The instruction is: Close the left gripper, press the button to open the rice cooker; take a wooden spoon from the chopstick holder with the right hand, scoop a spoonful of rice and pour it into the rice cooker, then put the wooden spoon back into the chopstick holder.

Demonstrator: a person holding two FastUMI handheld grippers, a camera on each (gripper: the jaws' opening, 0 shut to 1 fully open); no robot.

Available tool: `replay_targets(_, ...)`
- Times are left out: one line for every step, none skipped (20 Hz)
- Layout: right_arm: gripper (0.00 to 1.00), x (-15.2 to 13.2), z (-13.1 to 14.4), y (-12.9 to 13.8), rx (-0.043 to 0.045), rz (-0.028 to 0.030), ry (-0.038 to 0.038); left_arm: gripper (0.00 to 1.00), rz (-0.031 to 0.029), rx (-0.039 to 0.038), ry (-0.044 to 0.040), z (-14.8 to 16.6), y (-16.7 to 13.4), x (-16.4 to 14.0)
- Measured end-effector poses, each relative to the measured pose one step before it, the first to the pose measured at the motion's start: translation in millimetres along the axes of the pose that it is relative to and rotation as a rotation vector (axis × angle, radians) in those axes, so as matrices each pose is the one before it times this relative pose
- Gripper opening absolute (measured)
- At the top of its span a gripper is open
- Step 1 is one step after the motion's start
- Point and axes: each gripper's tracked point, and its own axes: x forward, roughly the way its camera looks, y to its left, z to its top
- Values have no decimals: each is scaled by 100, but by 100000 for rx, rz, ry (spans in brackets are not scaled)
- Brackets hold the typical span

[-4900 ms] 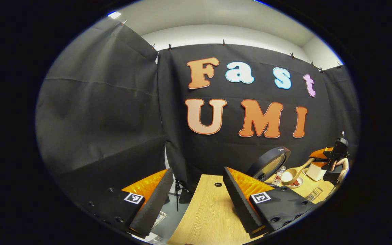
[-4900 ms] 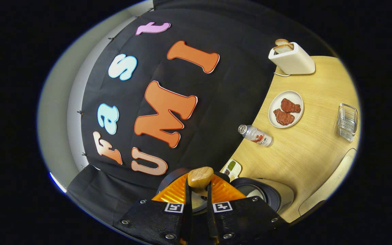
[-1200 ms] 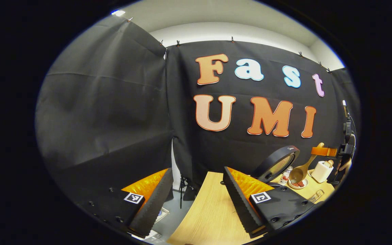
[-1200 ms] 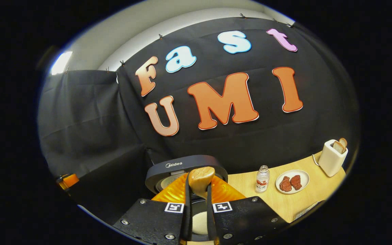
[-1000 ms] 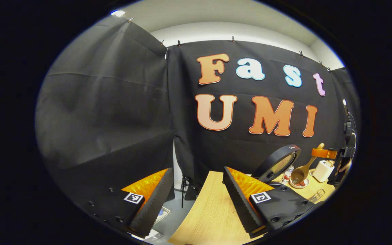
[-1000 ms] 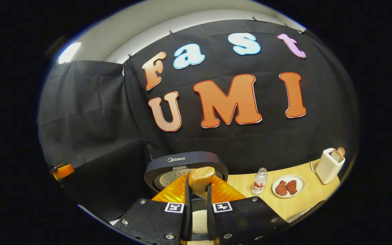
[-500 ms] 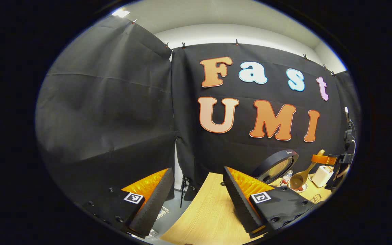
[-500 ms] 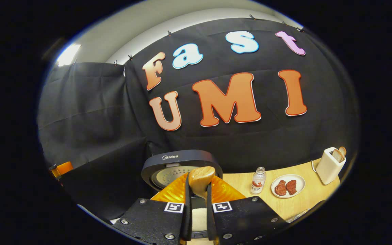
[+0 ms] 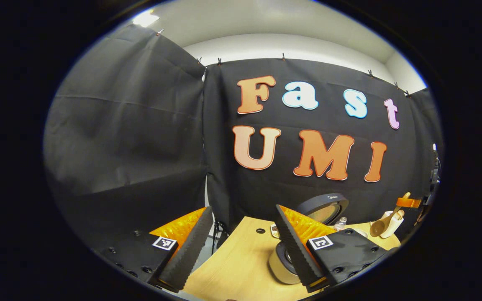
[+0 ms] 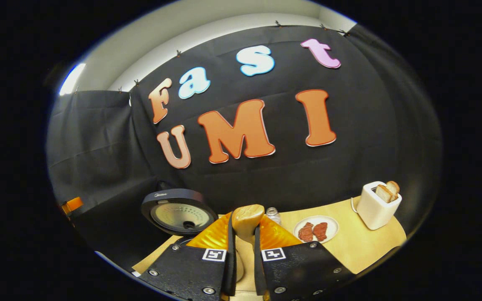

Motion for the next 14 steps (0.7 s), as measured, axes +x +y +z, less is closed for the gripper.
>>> replay_targets(17,-461,-17,-1527,622,-1822,306,99,-183,185,-307,61,-771,36)
replay_targets(17,-474,-75,-1424,652,-1957,259,99,-258,256,-361,108,-758,-120)
replay_targets(17,-411,-145,-1314,553,-1626,406,96,-44,453,1,-71,-809,-24)
replay_targets(17,-462,-149,-1270,575,-1512,362,97,-81,694,304,-86,-754,-15)
replay_targets(17,-413,-305,-1153,389,-1253,395,97,-239,804,688,-158,-616,-158)
replay_targets(17,-395,-387,-1079,352,-1329,499,97,-239,661,648,-91,-606,-63)
replay_targets(17,-288,-389,-1124,489,-1398,554,97,-219,265,159,-54,-563,-105)
replay_targets(17,-206,-493,-976,550,-1146,736,97,-459,154,-93,183,-683,-192)
replay_targets(17,-225,-462,-807,848,-803,895,98,-191,311,-235,195,-517,-219)
replay_targets(17,-125,-529,-647,836,-471,961,98,125,615,-369,203,-310,-208)
replay_targets(17,-234,-561,-607,723,-440,856,98,337,661,-488,127,-199,-211)
replay_targets(17,-56,-559,-681,513,-566,866,98,145,459,-259,51,-303,-233)
replay_targets(17,-63,-643,-630,574,-647,1004,98,82,243,-70,-48,-300,-173)
replay_targets(17,33,-682,-594,670,-459,987,98,311,125,98,-53,-268,-315)
